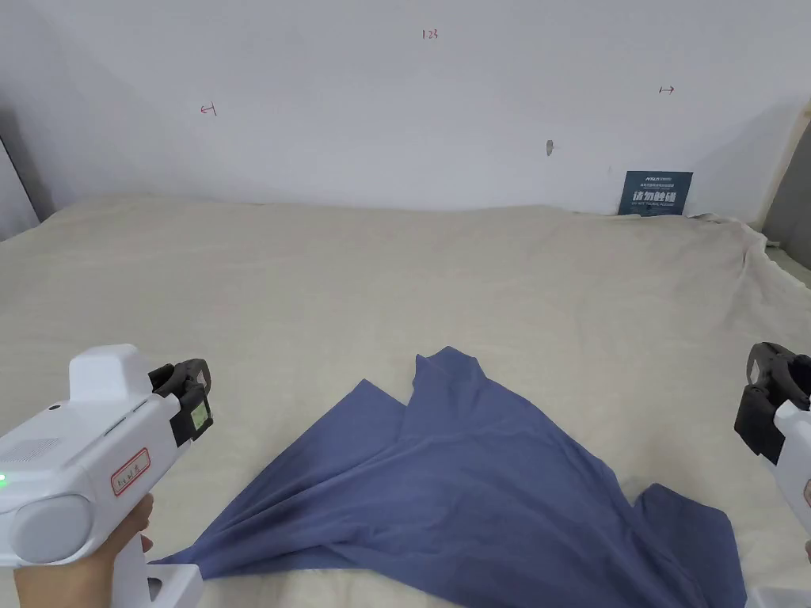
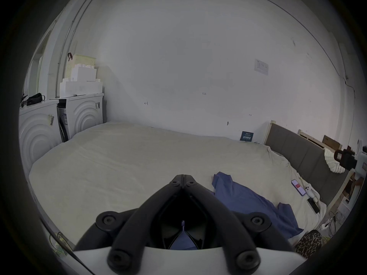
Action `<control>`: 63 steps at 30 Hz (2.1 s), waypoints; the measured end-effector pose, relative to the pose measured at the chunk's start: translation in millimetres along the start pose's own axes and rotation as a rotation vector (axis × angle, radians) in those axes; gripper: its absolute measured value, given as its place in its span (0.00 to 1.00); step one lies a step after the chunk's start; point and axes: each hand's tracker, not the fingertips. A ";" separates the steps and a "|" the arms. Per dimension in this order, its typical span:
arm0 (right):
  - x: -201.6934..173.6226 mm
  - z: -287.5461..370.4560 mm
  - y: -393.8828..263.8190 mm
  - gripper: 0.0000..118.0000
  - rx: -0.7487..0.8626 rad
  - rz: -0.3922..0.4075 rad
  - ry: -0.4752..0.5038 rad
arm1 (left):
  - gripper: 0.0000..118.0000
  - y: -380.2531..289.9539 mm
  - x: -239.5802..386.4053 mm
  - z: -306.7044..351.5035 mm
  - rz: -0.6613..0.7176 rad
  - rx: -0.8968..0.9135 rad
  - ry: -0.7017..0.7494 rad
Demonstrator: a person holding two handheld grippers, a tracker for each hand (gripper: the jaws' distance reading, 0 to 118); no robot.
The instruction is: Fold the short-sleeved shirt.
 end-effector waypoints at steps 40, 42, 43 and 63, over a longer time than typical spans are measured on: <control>-22.1 -47.4 -32.8 0.00 -0.142 -0.008 0.067 | 0.68 -152.5 -94.4 -101.0 0.134 -0.704 0.354; -21.4 -49.0 -36.9 0.00 -0.154 -0.014 0.069 | 0.59 -163.2 -91.0 -108.6 0.088 -0.747 0.321; -22.0 -50.8 -38.4 0.00 -0.163 -0.014 0.068 | 0.44 -168.8 -89.4 -111.6 0.087 -0.763 0.306; -45.5 -277.7 -121.3 0.81 -0.650 -0.025 0.145 | 0.11 -101.2 -104.8 -94.1 0.176 -0.496 0.136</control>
